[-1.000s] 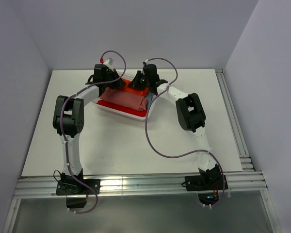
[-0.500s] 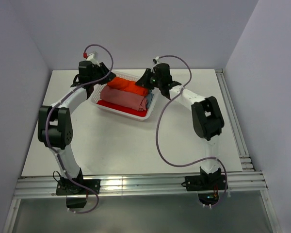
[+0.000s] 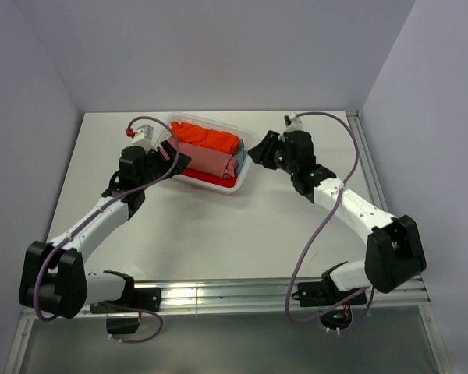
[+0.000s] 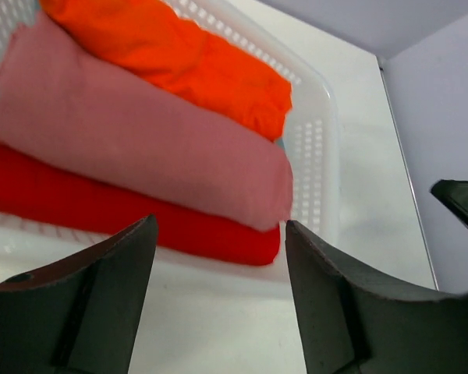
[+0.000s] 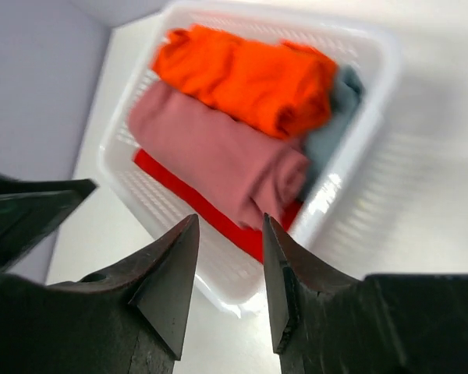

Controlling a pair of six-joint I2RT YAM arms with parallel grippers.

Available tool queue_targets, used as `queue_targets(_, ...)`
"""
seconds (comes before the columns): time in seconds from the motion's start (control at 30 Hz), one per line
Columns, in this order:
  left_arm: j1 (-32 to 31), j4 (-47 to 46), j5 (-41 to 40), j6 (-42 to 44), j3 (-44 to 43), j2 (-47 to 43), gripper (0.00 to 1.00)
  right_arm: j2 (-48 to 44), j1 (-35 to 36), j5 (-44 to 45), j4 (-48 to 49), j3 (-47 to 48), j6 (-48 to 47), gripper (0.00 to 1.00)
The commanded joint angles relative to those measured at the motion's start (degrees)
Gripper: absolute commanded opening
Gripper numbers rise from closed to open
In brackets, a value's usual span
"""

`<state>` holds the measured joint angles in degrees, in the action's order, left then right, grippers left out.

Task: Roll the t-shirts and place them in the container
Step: Place the rolled tshirt into the container

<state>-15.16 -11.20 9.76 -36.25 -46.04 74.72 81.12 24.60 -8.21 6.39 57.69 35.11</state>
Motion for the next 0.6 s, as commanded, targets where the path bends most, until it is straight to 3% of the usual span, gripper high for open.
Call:
queue_targets(0.0, -1.5, -0.9, -2.5, -1.5, 4.5, -6.1, 0.74, -6.0, -0.1, 6.7, -3.2, -5.6, 0.5, 0.46)
queue_targets(0.1, -2.6, -0.6, -3.3, -2.3, 8.9, -11.4, 0.8, -12.1, -0.1, 7.5, -2.5, -12.7, 0.7, 0.47)
queue_targets(0.13, -2.9, -0.6, -3.5, -2.5, 9.9, -14.2, 0.92, -15.5, -0.1, 7.6, -2.2, -14.2, 0.4, 0.65)
queue_targets(0.17, -2.9, -0.3, -4.0, -2.8, 12.2, -15.6, 0.99, -17.1, -0.1, 7.4, -1.7, -15.7, 0.0, 0.71)
queue_targets(0.23, -3.0, -1.1, -4.0, -3.1, 14.7, -20.3, 0.99, -20.6, 0.2, 7.7, -1.3, -19.3, -1.1, 0.8)
queue_targets(0.27, -3.2, -1.5, -3.9, -3.4, 17.4, -22.0, 0.99, -23.8, 0.3, 8.1, -1.6, -20.2, -1.5, 0.93)
queue_targets(0.57, -4.0, 1.0, -5.0, -2.9, 30.7, -42.0, 0.99, -47.3, 1.4, 18.7, -5.4, -35.0, -4.7, 0.96)
